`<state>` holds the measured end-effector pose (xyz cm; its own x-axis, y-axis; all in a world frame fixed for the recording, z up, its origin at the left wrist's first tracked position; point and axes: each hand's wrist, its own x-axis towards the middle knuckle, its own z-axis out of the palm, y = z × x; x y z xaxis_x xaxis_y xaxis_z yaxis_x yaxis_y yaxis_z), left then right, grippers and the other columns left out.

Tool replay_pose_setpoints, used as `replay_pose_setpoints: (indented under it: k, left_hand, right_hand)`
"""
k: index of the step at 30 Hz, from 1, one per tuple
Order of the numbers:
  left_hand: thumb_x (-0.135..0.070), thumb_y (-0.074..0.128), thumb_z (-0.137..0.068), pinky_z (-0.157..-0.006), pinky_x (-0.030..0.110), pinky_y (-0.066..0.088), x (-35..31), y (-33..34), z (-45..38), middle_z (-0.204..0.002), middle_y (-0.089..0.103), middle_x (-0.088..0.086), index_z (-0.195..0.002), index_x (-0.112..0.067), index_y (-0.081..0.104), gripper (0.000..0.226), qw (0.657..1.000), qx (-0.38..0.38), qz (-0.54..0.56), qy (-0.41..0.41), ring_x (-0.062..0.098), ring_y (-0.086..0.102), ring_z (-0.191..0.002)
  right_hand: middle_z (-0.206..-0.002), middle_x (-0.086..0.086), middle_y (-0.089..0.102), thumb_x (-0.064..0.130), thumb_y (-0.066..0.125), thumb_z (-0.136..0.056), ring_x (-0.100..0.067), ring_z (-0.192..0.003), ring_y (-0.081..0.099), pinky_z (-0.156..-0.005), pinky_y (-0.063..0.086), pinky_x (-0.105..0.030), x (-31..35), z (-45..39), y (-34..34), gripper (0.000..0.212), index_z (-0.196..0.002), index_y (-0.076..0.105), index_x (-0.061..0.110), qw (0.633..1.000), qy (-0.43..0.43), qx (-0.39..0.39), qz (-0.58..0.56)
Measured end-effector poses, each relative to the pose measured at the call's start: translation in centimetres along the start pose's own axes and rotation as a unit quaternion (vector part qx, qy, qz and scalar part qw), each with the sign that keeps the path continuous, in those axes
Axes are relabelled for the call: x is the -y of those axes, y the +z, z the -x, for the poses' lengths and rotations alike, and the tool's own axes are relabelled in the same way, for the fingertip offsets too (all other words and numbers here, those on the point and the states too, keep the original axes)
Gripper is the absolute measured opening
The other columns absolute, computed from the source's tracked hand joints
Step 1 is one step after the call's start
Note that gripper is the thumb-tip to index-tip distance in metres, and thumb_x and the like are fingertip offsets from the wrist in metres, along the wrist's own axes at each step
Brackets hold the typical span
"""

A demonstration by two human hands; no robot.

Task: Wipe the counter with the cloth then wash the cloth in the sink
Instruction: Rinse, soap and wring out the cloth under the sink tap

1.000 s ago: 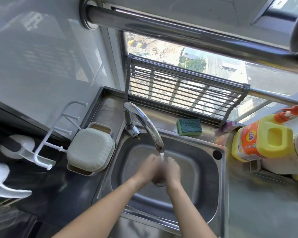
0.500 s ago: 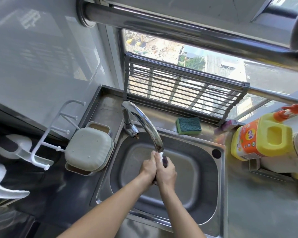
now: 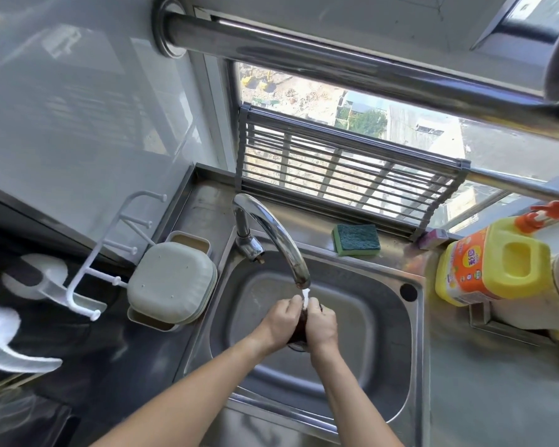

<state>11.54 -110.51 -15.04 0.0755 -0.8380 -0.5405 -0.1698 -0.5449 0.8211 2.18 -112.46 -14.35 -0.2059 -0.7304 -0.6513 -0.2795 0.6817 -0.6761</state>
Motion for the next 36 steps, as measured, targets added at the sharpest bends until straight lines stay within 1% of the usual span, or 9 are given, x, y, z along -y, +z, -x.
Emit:
replay_pose_setpoints:
  k: [4, 8, 11, 13, 17, 21, 28, 31, 36]
  left_hand:
    - [-0.04, 0.041, -0.101, -0.078, 0.034, 0.046, 1.7, -0.1, 0.2, -0.087, 0.058, -0.003, -0.096, -0.016, 0.046, 0.025, 1.0, 0.012, 0.023, 0.013, 0.012, 0.055, -0.082]
    - [-0.054, 0.039, -0.09, -0.082, 0.041, 0.046, 1.5, -0.6, -0.3, -0.096, 0.063, 0.001, -0.093, -0.035, 0.039, 0.019, 0.992, -0.124, 0.004, -0.036, 0.02, 0.058, -0.093]
    - [-0.037, 0.05, -0.092, -0.076, 0.033, 0.044, -0.2, -2.6, -0.8, -0.096, 0.062, 0.002, -0.099, -0.025, 0.052, 0.013, 0.967, -0.239, -0.005, -0.091, 0.02, 0.058, -0.085]
    - [-0.029, 0.054, -0.091, -0.076, 0.031, 0.045, -0.6, -3.9, -1.6, -0.097, 0.064, 0.003, -0.097, -0.017, 0.059, 0.015, 0.954, -0.274, 0.011, -0.122, 0.022, 0.059, -0.087]
    - [-0.038, 0.058, -0.095, -0.067, 0.033, 0.045, -1.8, -5.4, -3.2, -0.073, 0.063, 0.005, -0.077, -0.011, 0.059, 0.033, 0.939, -0.247, 0.186, -0.15, 0.024, 0.058, -0.073]
    - [-0.054, 0.066, -0.088, -0.051, 0.027, 0.047, -3.3, -6.5, -4.4, -0.07, 0.061, 0.004, -0.082, -0.009, 0.066, 0.045, 0.901, -0.241, 0.31, -0.182, 0.019, 0.06, -0.065]
    - [-0.053, 0.069, -0.086, -0.041, 0.02, 0.037, -3.9, -6.3, -5.0, -0.067, 0.062, 0.005, -0.082, -0.009, 0.069, 0.044, 0.882, -0.279, 0.325, -0.199, 0.016, 0.057, -0.052]
    - [-0.051, 0.07, -0.084, -0.046, 0.022, 0.041, -4.3, -6.0, -4.9, -0.066, 0.063, 0.004, -0.081, -0.009, 0.071, 0.042, 0.87, -0.306, 0.329, -0.204, 0.016, 0.056, -0.05]
    - [-0.05, 0.069, -0.085, -0.072, 0.033, 0.055, -4.8, -5.2, -5.0, -0.055, 0.059, 0.002, -0.078, -0.006, 0.069, 0.045, 0.846, -0.346, 0.343, -0.216, 0.018, 0.054, -0.051]
  right_hand:
    - [-0.065, -0.003, 0.061, 0.018, 0.051, -0.095, -0.021, -0.064, 0.052, -0.048, 0.043, -0.023, 0.7, 0.6, -0.2, 0.033, -0.065, 0.064, 0.013, 0.995, 0.043, 0.015, -0.084]
    - [-0.067, -0.004, 0.066, 0.03, 0.061, -0.078, -0.024, -0.069, 0.059, -0.066, 0.05, -0.036, 0.7, 1.2, 0.3, 0.02, -0.064, 0.069, 0.017, 0.982, 0.082, 0.019, -0.171]
    - [-0.073, -0.006, 0.067, 0.022, 0.062, -0.087, -0.024, -0.07, 0.061, -0.067, 0.05, -0.036, 1.2, 1.5, -0.1, 0.015, -0.075, 0.07, 0.016, 0.98, 0.084, 0.022, -0.177]
    - [-0.076, -0.008, 0.067, 0.02, 0.065, -0.088, -0.024, -0.07, 0.06, -0.066, 0.049, -0.034, 1.5, 1.5, -0.4, 0.012, -0.08, 0.069, 0.013, 0.98, 0.088, 0.023, -0.178]
    - [-0.083, -0.009, 0.071, 0.024, 0.067, -0.085, -0.026, -0.075, 0.064, -0.073, 0.052, -0.035, 1.5, 1.5, -0.4, 0.015, -0.085, 0.071, 0.01, 0.982, 0.09, 0.006, -0.166]
    - [-0.083, -0.009, 0.07, 0.026, 0.066, -0.087, -0.026, -0.076, 0.063, -0.076, 0.053, -0.037, 1.2, 1.2, -0.3, 0.018, -0.085, 0.07, 0.008, 0.986, 0.078, 0.011, -0.145]
    - [-0.083, -0.007, 0.068, 0.025, 0.063, -0.093, -0.022, -0.075, 0.062, -0.065, 0.048, -0.03, 0.8, 0.7, 0.2, 0.019, -0.088, 0.068, 0.008, 0.987, 0.061, 0.017, -0.148]
    - [-0.087, -0.007, 0.071, 0.029, 0.064, -0.092, -0.023, -0.079, 0.064, -0.069, 0.048, -0.031, 0.6, 0.8, 0.7, 0.019, -0.09, 0.07, 0.012, 0.986, 0.063, 0.023, -0.152]
    - [-0.094, -0.007, 0.073, 0.031, 0.066, -0.093, -0.023, -0.086, 0.068, -0.072, 0.05, -0.032, 0.1, 1.0, 1.4, 0.017, -0.096, 0.071, 0.015, 0.982, 0.061, 0.023, -0.179]
